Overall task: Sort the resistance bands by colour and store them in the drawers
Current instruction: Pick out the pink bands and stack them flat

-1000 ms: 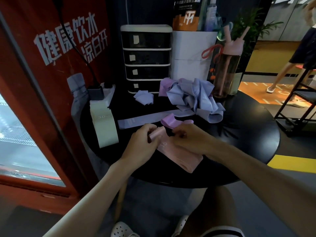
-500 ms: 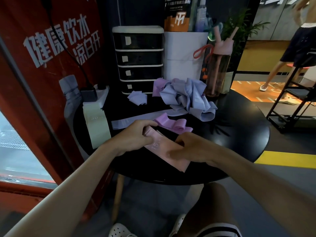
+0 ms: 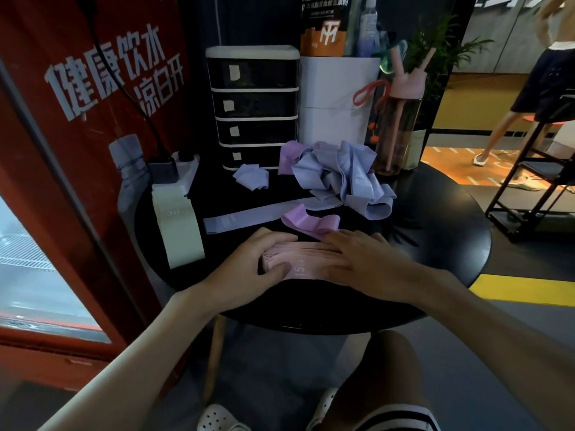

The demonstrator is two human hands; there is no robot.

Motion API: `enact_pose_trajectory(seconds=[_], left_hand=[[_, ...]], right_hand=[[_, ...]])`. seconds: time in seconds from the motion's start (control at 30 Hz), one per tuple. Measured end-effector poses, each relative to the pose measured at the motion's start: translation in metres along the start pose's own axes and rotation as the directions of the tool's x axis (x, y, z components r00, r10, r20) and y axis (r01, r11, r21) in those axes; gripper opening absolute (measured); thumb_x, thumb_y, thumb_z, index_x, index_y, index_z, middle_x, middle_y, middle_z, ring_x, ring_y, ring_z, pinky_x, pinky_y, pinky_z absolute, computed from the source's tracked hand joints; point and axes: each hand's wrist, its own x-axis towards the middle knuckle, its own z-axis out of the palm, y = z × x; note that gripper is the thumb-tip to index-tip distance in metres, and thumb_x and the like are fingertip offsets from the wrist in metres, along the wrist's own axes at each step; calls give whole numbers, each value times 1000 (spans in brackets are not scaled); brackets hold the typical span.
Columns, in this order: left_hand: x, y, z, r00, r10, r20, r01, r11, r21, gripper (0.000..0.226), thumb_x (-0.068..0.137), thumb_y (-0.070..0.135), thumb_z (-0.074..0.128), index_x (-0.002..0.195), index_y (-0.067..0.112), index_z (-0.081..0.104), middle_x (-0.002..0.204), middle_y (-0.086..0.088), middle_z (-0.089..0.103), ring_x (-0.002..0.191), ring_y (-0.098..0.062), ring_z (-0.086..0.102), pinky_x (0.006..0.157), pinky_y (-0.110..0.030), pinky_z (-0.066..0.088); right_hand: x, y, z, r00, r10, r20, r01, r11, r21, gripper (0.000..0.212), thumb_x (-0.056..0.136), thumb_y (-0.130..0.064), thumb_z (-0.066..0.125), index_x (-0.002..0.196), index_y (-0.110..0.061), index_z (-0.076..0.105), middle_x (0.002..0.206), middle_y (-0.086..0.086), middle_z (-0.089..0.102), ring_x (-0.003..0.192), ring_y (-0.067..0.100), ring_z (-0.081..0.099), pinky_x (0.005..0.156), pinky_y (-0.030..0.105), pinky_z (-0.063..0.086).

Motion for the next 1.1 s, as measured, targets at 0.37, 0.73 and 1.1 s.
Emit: enact_pose_trajectory(seconds=[0.37, 0.73, 1.1], left_hand=[[-1, -6, -10, 990, -134, -39, 128, 985, -114, 42, 76, 10, 84, 105, 25, 57, 101, 3, 68, 95, -12, 65, 87, -27, 51], [31, 29, -66, 897, -246, -367, 97, 920, -379, 36, 80, 4, 80, 110, 12, 64, 98, -5, 75, 89, -18, 71, 82, -36, 59], [45, 28, -134, 994, -102, -42, 101, 995, -24, 43, 71, 22, 83, 111, 14, 69, 104, -4, 75, 96, -15, 73, 86, -28, 58]], right_hand=[[-7, 7, 6, 991, 21, -131, -4, 992, 125, 31, 90, -45, 60, 115, -29, 52, 106, -15, 56, 91, 8, 57, 60, 17, 35], [28, -24, 4, 989, 112, -95, -8, 687, 726, 23, 87, -35, 71, 92, -13, 65, 93, 11, 68, 75, 15, 64, 65, 26, 49], [140, -24, 3, 989, -89, -114, 140, 791, 595, 5, 90, -20, 67, 91, -19, 71, 93, 3, 73, 88, 13, 67, 90, 35, 53]])
